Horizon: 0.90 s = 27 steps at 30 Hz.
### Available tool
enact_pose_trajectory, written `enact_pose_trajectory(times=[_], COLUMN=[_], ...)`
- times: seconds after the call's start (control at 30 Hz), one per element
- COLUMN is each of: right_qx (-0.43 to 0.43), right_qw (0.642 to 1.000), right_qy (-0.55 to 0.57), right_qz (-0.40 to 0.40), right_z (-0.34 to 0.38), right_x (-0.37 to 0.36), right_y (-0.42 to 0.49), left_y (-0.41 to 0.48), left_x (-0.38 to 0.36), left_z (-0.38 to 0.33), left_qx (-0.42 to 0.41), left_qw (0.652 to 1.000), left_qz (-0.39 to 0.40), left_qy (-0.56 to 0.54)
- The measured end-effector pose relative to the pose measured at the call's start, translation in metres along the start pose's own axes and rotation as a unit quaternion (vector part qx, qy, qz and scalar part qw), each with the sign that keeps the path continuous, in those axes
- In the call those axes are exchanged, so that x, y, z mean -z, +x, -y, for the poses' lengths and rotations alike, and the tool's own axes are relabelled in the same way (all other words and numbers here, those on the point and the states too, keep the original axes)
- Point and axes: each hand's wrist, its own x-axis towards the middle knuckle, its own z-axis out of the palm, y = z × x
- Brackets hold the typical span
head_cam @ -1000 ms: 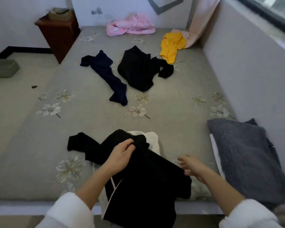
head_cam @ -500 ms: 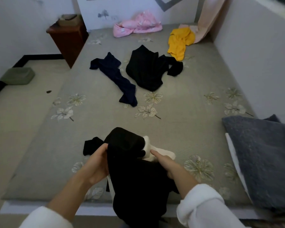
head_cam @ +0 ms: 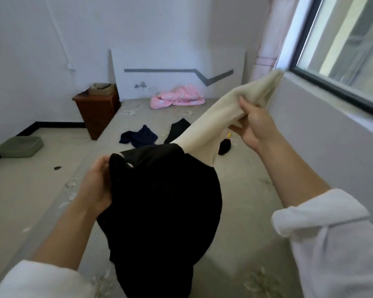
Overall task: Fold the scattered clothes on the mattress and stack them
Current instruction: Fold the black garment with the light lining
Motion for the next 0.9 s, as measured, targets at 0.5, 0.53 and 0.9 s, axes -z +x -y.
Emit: enact_pose_trajectory(times=[0.5,0.53,0.9], right_qx=[-0.02,-0.021,-0.12], right_qw=[0.991,0.99,0.953], right_qy=[-0.046,-0.051,-0.195], right_qz=[0.122,0.132,0.198], right_z=[0.015,0.015,-0.027], right_x=[-0.053,-0.054,-0.06], right_y=[-0.046,-0.046,-0.028], left_y=[0.039,0.041,0.036], left_x=[0.032,0.027,0.01], left_z=[0.08,0.085,0.067], left_qx=[-0.02,-0.059,0.056], left_qw=[0.834,0.814,0.926], left_qz=[-0.042,-0.058,0.054], left_qy=[0.55,0.575,0.369])
